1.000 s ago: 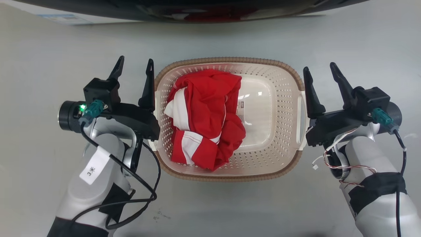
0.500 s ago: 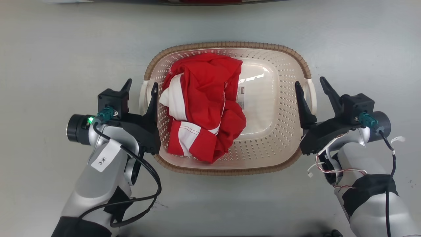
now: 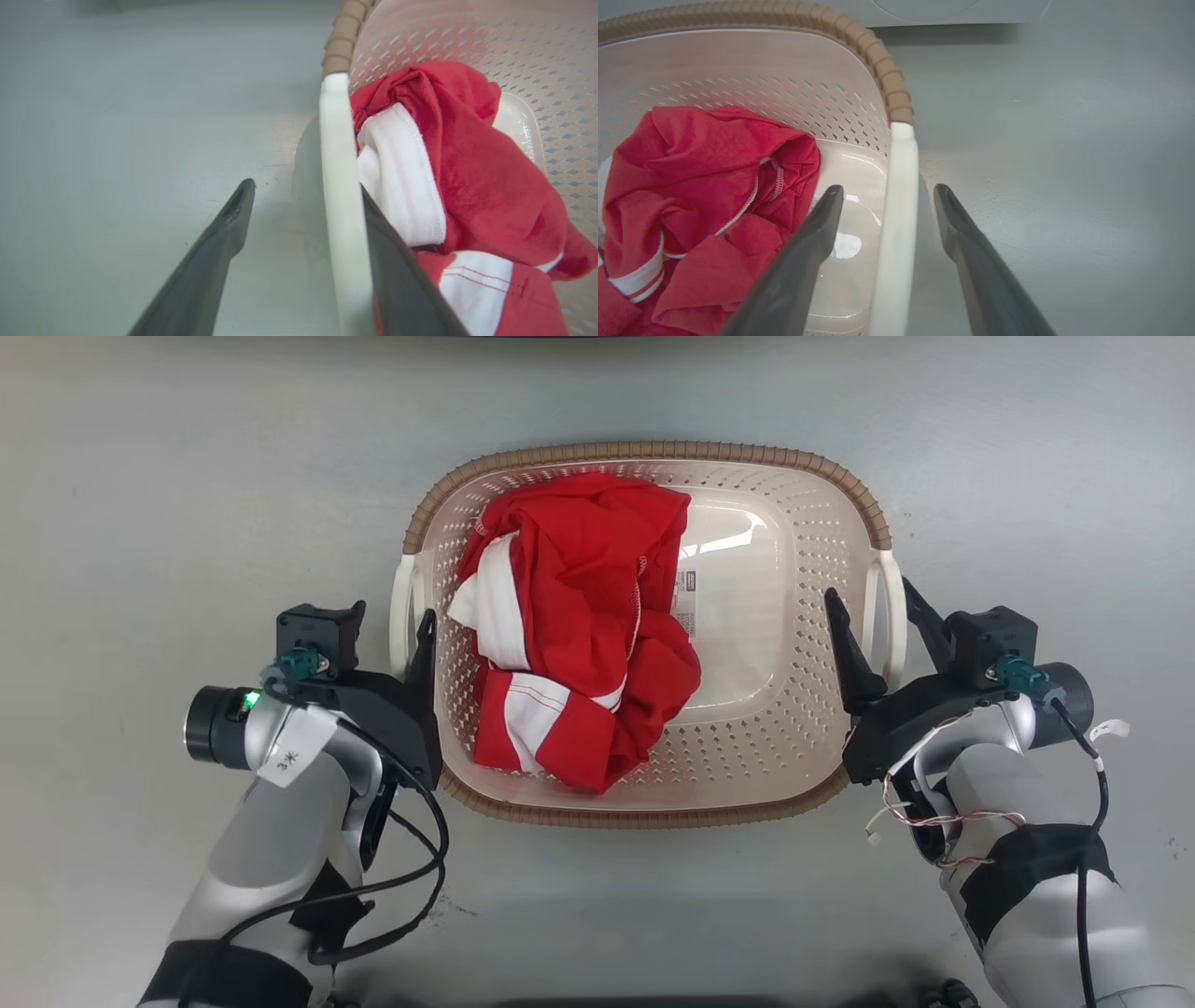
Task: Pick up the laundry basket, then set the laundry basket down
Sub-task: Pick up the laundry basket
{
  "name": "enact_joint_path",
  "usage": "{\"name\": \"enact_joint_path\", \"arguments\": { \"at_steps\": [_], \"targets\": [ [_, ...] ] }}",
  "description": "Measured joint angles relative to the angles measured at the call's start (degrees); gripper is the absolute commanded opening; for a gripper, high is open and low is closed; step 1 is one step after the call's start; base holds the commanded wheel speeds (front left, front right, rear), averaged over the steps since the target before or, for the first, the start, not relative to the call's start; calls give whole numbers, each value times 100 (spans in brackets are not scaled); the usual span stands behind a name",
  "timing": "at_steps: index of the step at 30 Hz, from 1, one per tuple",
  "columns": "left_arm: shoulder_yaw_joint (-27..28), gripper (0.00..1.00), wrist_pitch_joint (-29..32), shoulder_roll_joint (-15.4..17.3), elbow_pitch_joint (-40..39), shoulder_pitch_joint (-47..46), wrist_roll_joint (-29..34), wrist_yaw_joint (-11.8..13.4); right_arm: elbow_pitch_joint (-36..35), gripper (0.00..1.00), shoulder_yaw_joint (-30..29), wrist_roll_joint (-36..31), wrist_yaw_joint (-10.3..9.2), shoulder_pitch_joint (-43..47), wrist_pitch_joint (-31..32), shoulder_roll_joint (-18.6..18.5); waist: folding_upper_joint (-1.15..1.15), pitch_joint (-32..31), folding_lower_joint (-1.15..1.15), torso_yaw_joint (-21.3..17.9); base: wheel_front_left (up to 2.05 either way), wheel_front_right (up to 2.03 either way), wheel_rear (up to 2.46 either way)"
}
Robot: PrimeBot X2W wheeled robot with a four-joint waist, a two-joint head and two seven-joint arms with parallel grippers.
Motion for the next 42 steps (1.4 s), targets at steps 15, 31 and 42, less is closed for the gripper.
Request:
{"name": "enact_joint_path", "arguments": {
  "at_steps": [15,31,42],
  "targets": [
    [53,0,118,-202,708,-243,-169,-176,647,0,9,118,80,-226,-18,160,0,-95,0,3,0,0,0],
    [51,0,511,-348,1304,-265,-479,-432,1484,0,44,167,201,-352,37,199,0,-767,0,25,0,0,0],
    [85,0,968,-387,1523,-239,-761,-525,1997,0,56,270,261,-358,229,285,0,-1462,0,22,0,0,0]
  ]
}}
